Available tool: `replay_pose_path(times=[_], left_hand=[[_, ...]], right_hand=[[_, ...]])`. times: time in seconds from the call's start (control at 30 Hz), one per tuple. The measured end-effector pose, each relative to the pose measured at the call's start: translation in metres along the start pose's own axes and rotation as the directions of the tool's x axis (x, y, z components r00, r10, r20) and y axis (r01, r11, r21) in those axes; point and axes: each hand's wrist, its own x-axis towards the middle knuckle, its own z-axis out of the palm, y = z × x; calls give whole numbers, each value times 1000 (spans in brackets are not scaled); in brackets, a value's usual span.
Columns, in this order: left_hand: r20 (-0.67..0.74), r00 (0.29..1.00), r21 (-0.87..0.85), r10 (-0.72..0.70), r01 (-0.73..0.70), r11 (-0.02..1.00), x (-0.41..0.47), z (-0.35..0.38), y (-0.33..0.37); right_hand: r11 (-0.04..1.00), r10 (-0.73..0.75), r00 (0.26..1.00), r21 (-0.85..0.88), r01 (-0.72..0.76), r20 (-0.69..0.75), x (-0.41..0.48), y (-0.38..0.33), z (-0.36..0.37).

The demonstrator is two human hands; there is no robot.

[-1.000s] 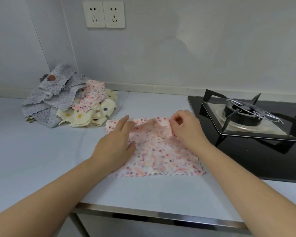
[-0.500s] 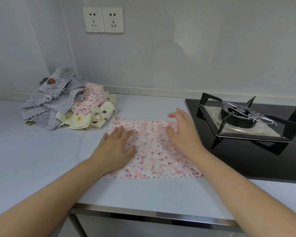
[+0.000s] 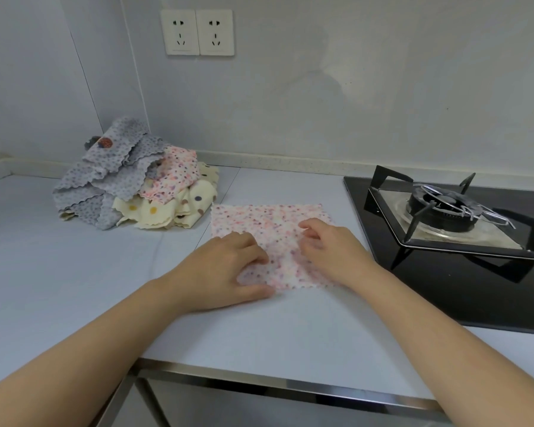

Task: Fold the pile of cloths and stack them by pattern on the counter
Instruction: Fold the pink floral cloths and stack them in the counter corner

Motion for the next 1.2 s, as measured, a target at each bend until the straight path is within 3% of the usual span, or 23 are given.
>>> replay_pose_path(times=[0.1, 0.27, 0.5, 0.63, 0.77, 0.87, 0.93, 1.03, 1.2], left_hand=[[-94, 994, 33, -64, 68, 997, 1, 6, -3], [-271, 937, -69, -222, 211, 975, 1, 9, 4], [-306, 867, -189, -393, 350, 918, -1, 1, -3], [-287, 836, -286, -468, 391, 875, -4, 1, -19], [-300, 687, -541, -662, 448, 711, -1, -5, -25], [-275, 600, -670, -751, 440, 597, 0, -8, -26], [-259, 584, -698, -770, 438, 567, 0, -7, -27], [-263, 602, -621, -754, 492, 610, 0, -7, -24], [-266, 592, -576, -760, 535, 618, 2, -10, -16]], right_hand=[[994, -105, 992, -13, 107, 71, -1, -1, 3], [968, -216, 958, -83, 235, 189, -9, -9, 7], [960, -174, 984, -229, 161, -34, -3, -8, 1], [992, -85, 987, -109, 71, -136, 2, 4, -7], [989, 0, 975, 141, 33, -223, 6, 11, -12], [925, 106, 955, 379, 7, -278, 6, 10, -19], [894, 162, 941, 447, -12, -298, 6, 9, -24], [852, 272, 919, 516, -92, -287, 7, 11, -29], [817, 327, 923, 551, -170, -200, 8, 14, -27]])
